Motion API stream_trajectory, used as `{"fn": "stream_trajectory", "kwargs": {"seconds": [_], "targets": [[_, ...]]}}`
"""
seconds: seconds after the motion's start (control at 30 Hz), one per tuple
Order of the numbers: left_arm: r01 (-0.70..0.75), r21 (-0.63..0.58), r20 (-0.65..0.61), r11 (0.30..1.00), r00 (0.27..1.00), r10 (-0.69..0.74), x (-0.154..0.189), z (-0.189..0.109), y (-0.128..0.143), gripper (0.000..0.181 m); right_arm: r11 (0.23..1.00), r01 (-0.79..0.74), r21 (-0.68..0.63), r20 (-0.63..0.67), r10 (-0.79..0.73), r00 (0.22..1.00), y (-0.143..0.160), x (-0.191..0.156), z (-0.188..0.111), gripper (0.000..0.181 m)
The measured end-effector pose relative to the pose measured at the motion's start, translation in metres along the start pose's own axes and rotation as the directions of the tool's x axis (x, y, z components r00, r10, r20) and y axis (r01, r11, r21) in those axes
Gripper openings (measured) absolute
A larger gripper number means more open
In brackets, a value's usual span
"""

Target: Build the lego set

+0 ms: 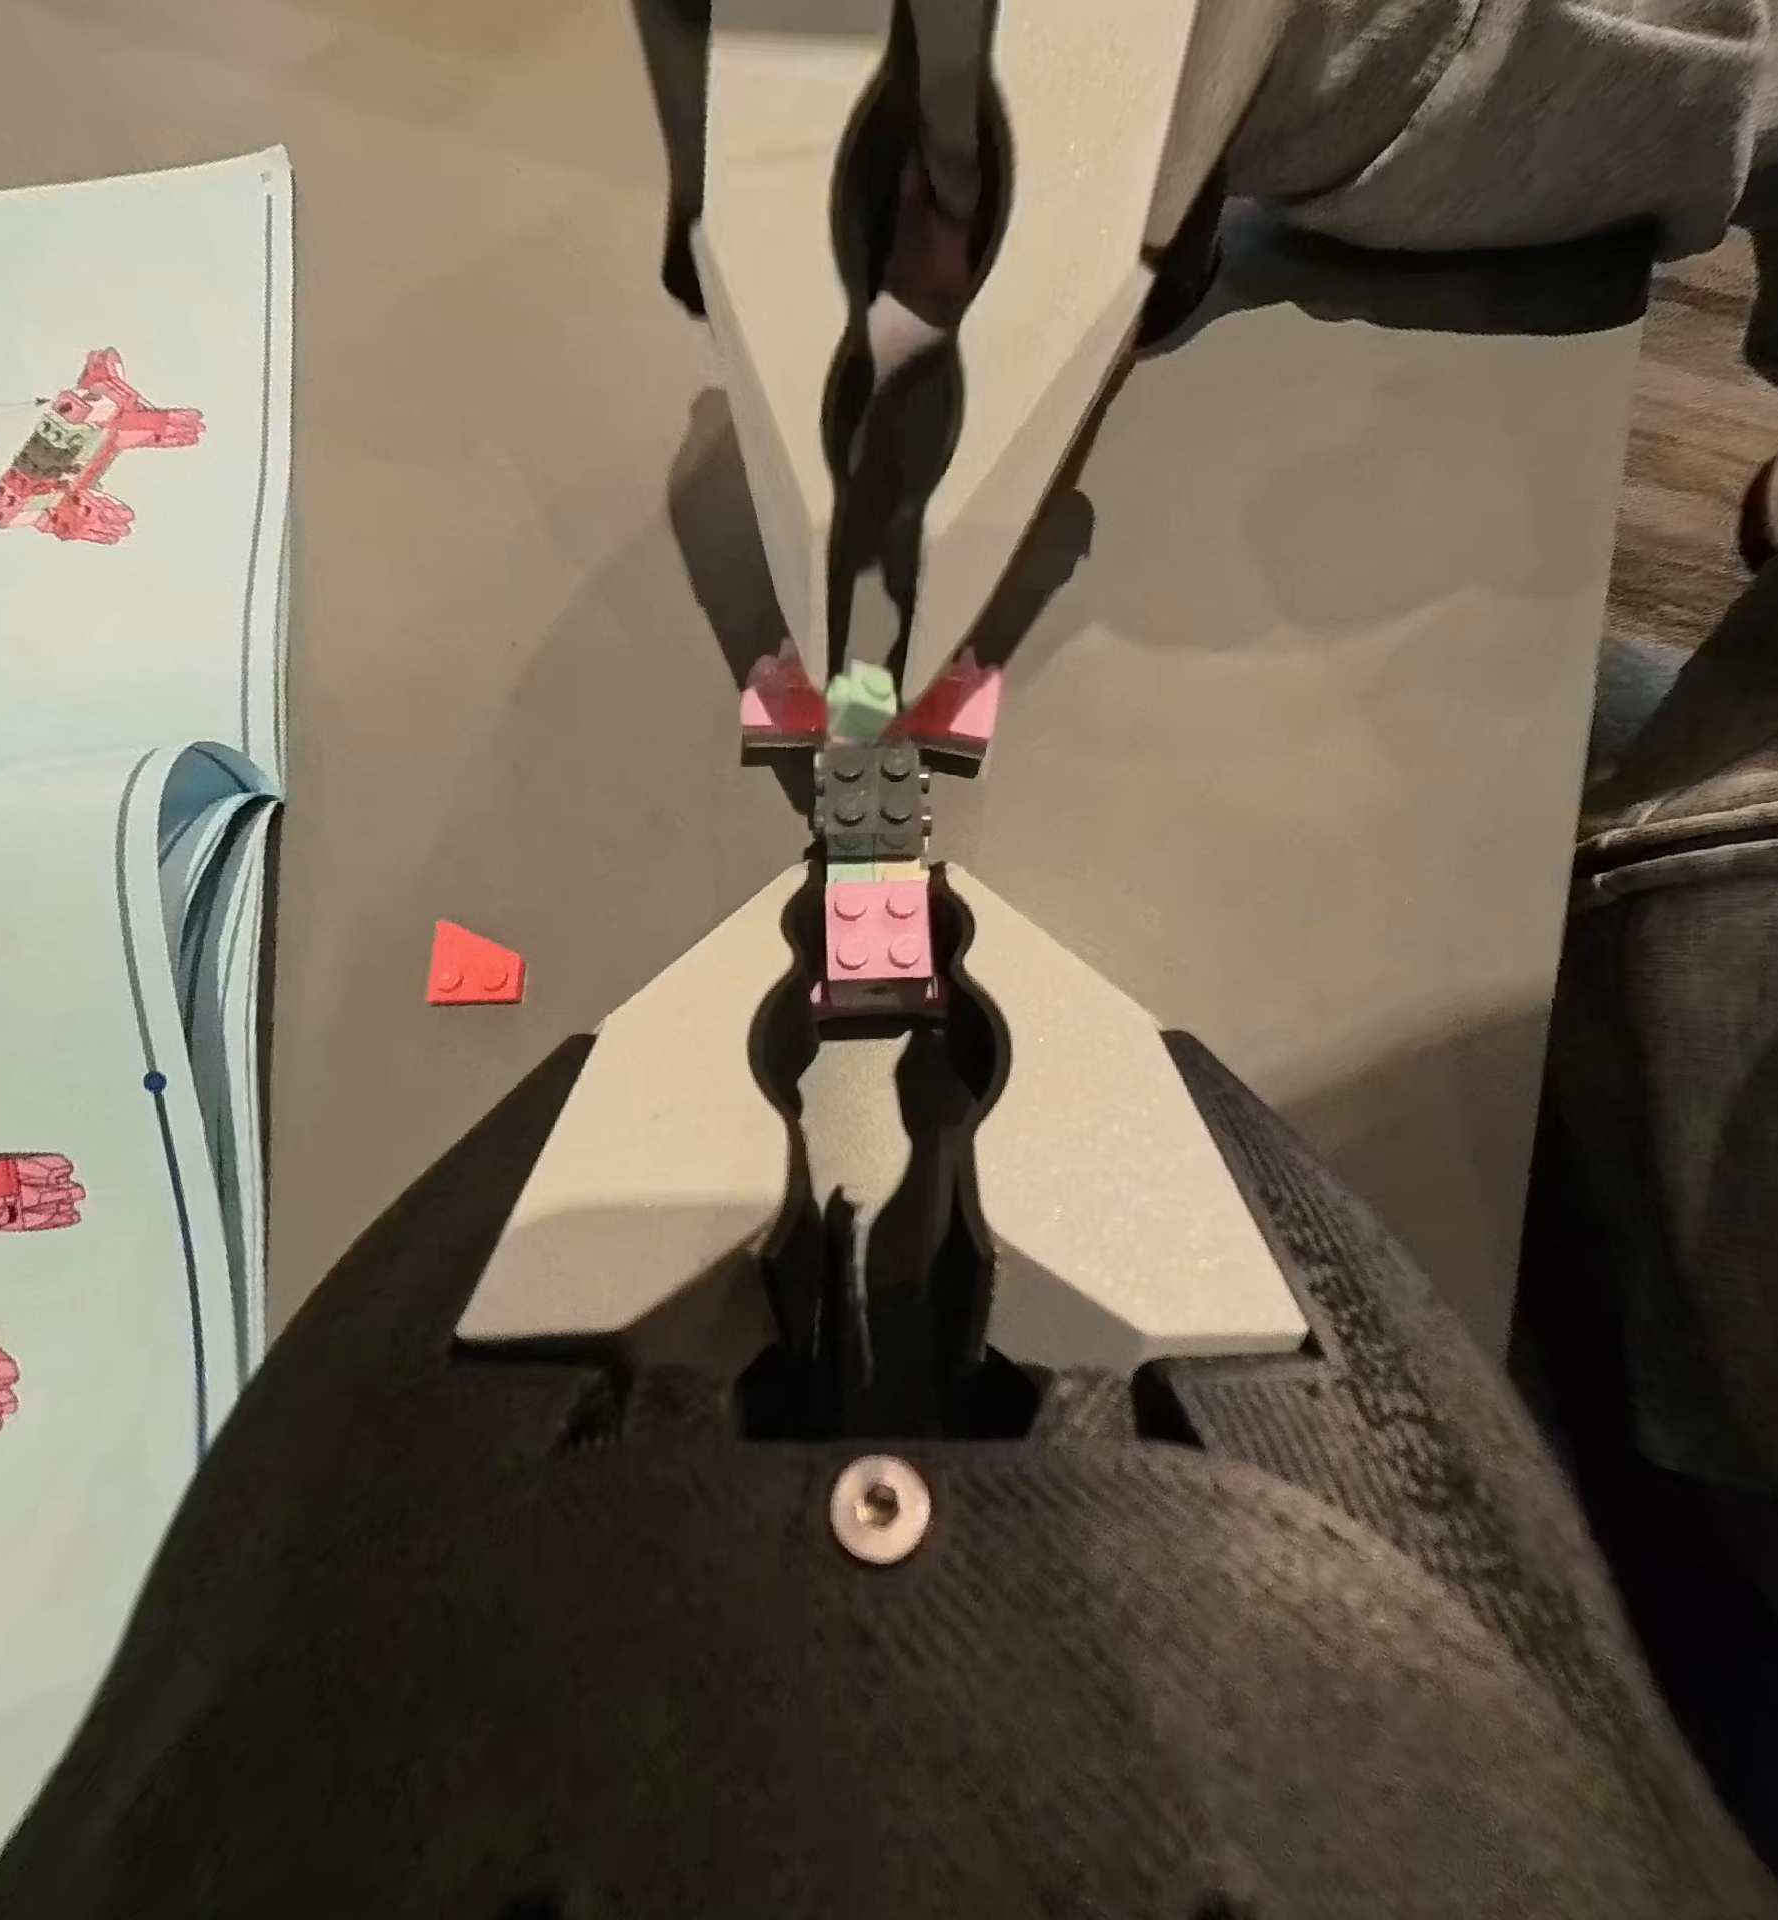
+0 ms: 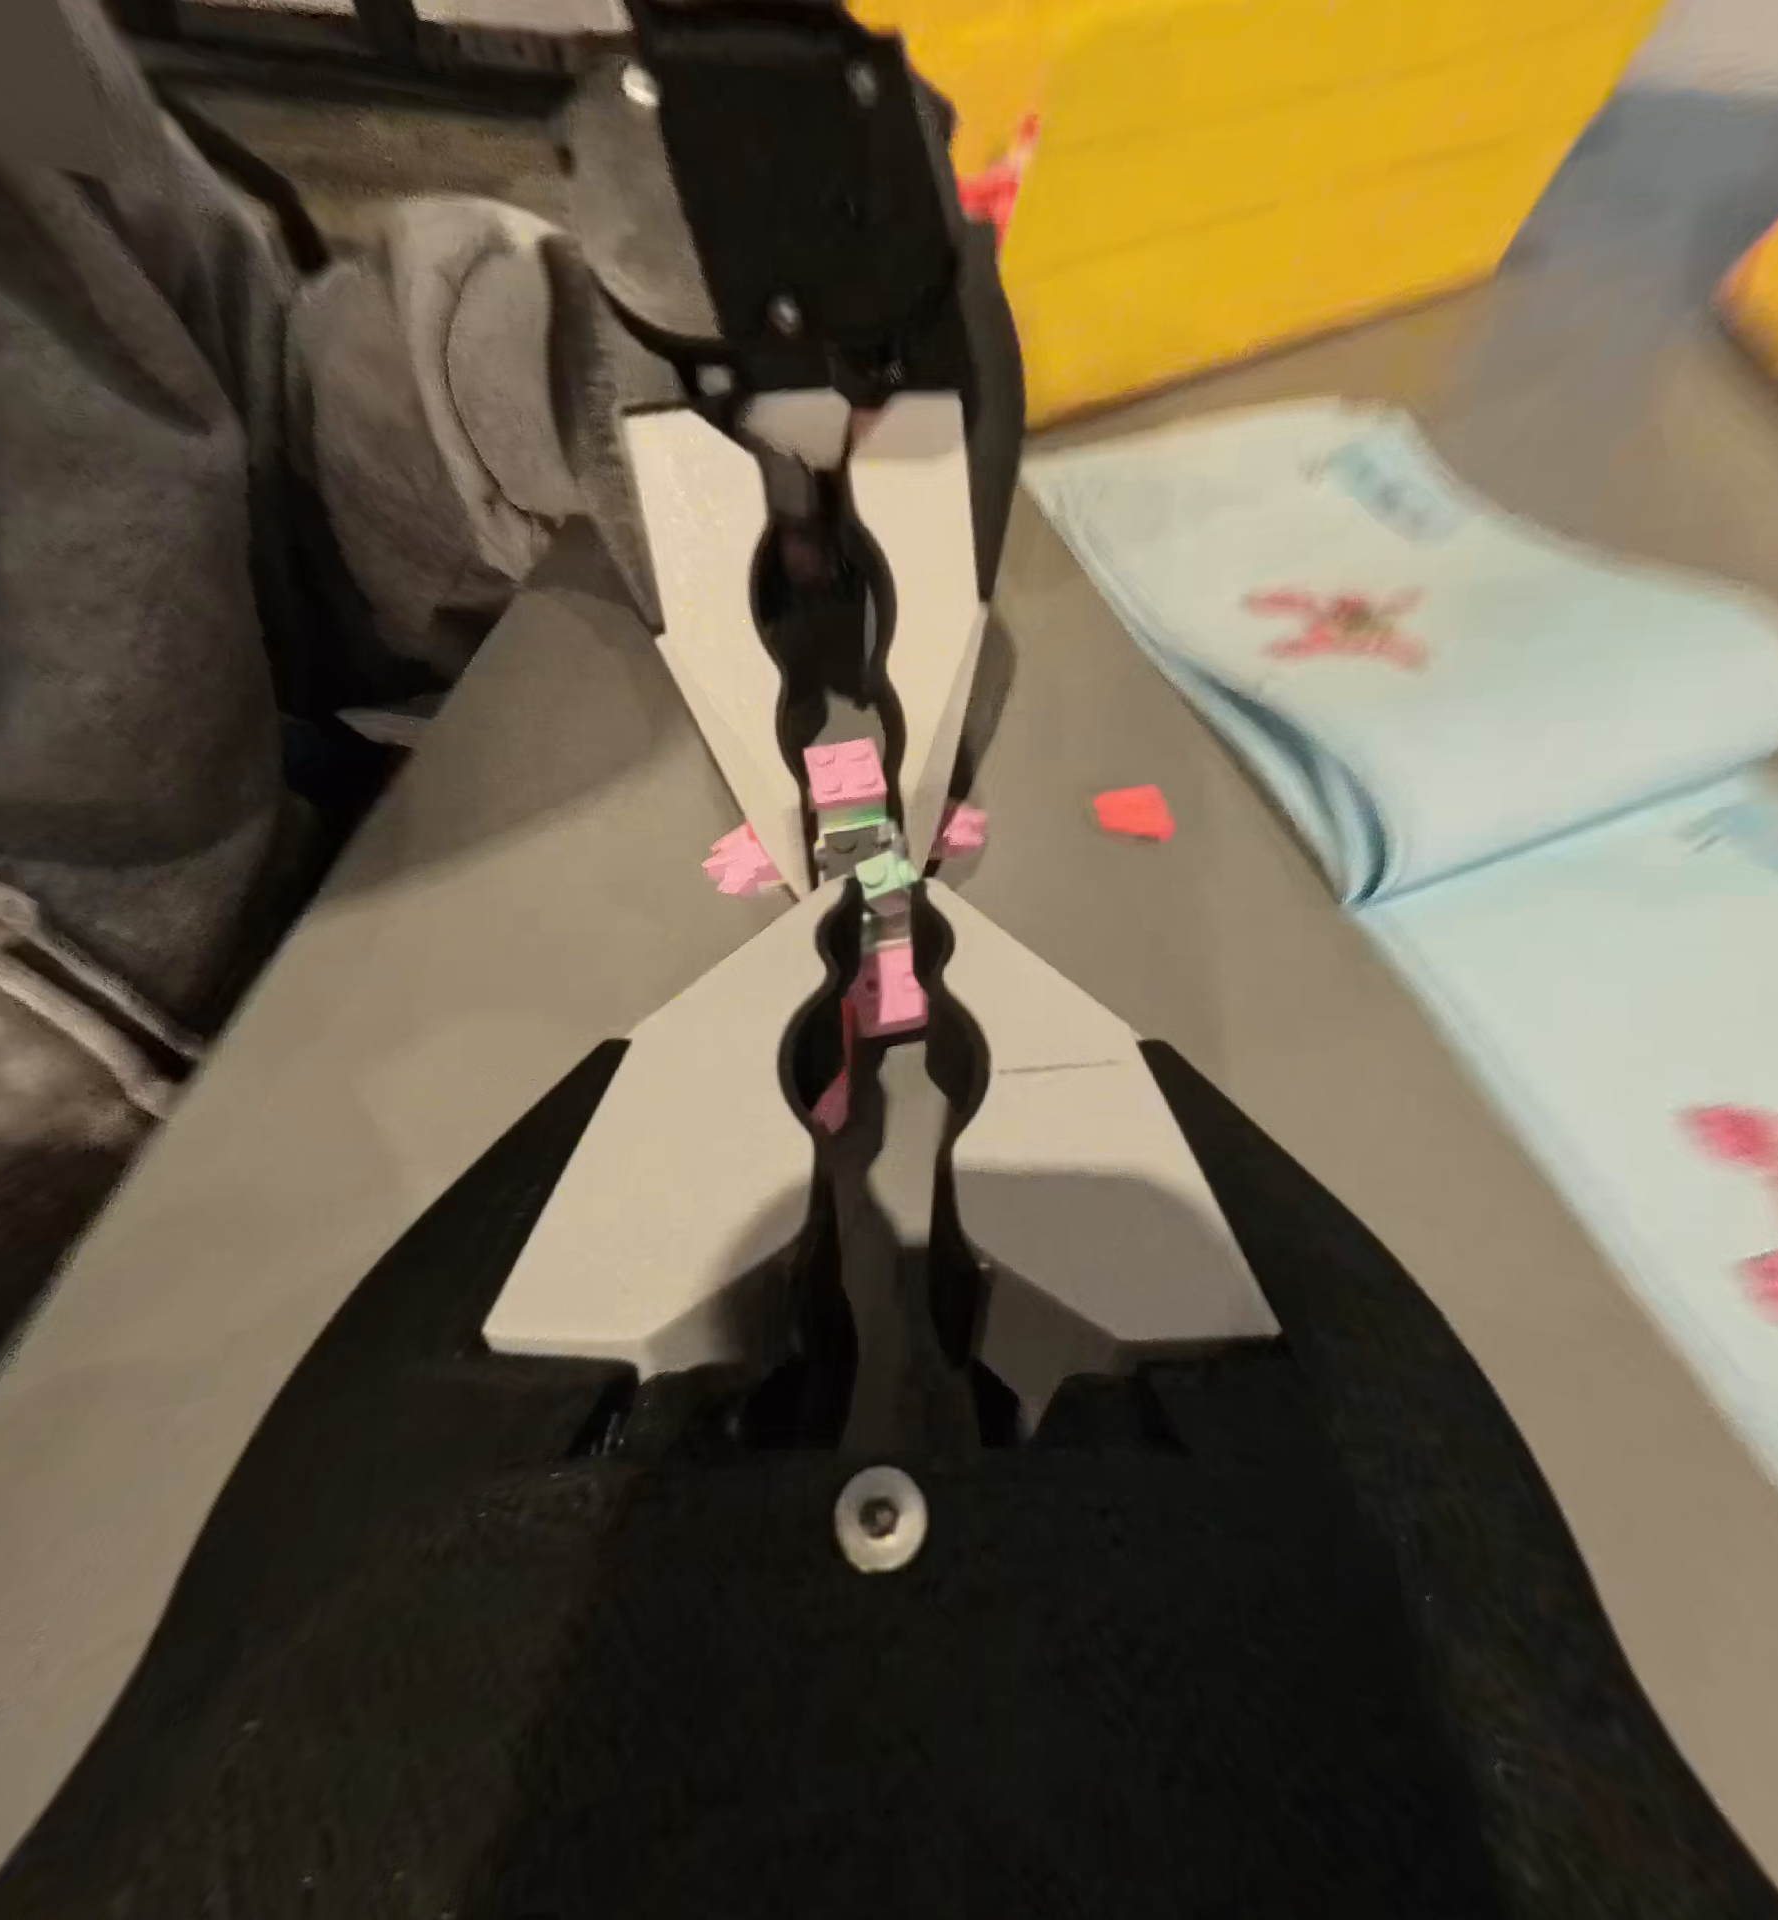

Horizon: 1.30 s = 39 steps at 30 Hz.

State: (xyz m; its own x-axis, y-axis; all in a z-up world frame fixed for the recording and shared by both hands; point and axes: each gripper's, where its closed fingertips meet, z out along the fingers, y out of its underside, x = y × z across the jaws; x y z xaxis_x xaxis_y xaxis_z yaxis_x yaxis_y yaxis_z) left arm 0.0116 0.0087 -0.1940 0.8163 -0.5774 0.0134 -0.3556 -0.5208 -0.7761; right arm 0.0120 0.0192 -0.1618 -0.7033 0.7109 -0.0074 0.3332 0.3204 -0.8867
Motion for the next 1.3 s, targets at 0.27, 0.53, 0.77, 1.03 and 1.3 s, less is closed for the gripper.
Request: {"fn": "stream_trajectory", "kwargs": {"seconds": [0.27, 0.53, 0.77, 1.03, 1.3], "targets": [[-0.013, 0.0, 0.0, 1.0, 1.0, 0.013, 0.001, 0.0, 0.0, 0.018, 0.847, 0.531, -0.035, -0.263, -0.521, 0.812, -0.02, -0.004, -0.013, 0.005], [-0.021, 0.0, 0.005, 1.0, 1.0, 0.021, 0.001, 0.0, 0.0, 0.018, 0.993, -0.095, -0.067, 0.046, 0.098, 0.994, 0.0, 0.002, -0.003, 0.005], [-0.027, 0.0, 0.008, 1.0, 1.0, 0.027, 0.001, 0.0, 0.0, 0.018, 0.951, -0.247, -0.184, 0.149, 0.276, 0.95, 0.009, -0.001, 0.002, 0.005], [-0.027, 0.0, 0.007, 1.0, 1.0, 0.027, 0.002, 0.0, 0.0, 0.018, 0.941, -0.268, -0.206, 0.162, 0.303, 0.939, 0.008, -0.001, 0.004, 0.006], [-0.021, 0.0, 0.001, 1.0, 1.0, 0.021, 0.002, 0.0, 0.0, 0.019, 0.94, -0.279, -0.196, 0.153, 0.311, 0.938, 0.007, 0.0, 0.005, 0.011]]}}
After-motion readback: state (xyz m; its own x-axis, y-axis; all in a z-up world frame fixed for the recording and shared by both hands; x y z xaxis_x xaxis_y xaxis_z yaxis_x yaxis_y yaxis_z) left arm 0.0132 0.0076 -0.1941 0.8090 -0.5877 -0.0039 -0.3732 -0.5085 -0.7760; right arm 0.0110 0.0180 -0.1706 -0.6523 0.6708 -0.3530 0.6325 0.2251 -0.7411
